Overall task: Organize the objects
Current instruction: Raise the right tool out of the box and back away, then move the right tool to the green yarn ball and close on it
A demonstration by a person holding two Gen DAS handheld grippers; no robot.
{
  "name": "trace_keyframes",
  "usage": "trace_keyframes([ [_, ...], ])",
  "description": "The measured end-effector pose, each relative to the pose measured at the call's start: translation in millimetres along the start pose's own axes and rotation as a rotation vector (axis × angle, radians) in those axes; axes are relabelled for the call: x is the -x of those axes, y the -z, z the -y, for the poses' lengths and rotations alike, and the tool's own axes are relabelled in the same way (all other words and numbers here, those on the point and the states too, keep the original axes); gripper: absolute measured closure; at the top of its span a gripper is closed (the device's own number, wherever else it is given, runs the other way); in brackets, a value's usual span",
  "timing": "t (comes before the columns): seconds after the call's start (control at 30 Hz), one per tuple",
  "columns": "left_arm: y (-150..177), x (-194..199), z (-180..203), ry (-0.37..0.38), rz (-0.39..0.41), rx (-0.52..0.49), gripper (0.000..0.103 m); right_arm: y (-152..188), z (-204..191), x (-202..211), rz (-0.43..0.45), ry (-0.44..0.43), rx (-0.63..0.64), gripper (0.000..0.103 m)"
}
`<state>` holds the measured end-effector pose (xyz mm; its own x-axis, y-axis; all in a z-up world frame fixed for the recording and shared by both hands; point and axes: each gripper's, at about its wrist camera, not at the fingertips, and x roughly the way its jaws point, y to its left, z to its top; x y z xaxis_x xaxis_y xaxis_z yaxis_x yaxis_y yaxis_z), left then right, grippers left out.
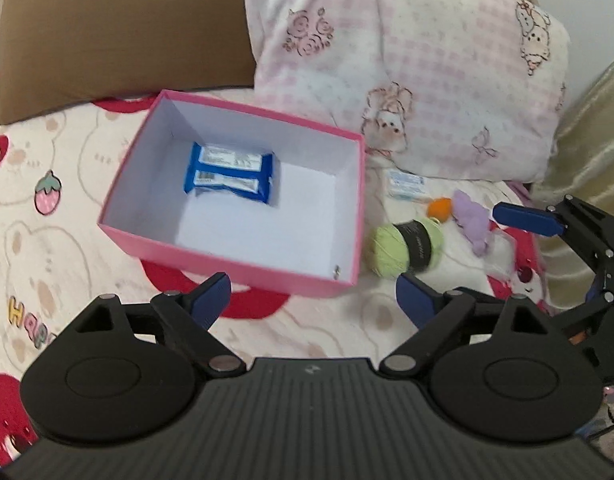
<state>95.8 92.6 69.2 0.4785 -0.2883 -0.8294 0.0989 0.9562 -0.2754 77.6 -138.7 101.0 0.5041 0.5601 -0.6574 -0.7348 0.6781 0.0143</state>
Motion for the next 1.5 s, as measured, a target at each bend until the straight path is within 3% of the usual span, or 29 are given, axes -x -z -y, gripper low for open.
trace_keyframes([
  [0.23,18,5,16,0.058,0.001,-0.011,0.013,19,3,35,0.022,0.036,0.012,0.015],
  [0.33,24,2,28,0.048,-0.003,-0.068,0.013,32,5,45,0.023,0.056,0.018,0.015],
  [0.77,35,-20,64,0.080,-0.014,-0.108,0.012,70,14,71,-0.039,0.063,-0.013,0.015],
  [1.07,54,-40,101,0.144,0.008,-0.208,0.012,111,37,65,0.035,0.074,-0.121,0.015],
  [1.27,58,-67,106,0.274,-0.007,-0.106,0.012,137,47,45,0.050,0.068,-0.093,0.014],
  [1.5,62,-98,120,0.253,0.073,-0.134,0.012,152,49,20,0.080,0.073,-0.082,0.014],
])
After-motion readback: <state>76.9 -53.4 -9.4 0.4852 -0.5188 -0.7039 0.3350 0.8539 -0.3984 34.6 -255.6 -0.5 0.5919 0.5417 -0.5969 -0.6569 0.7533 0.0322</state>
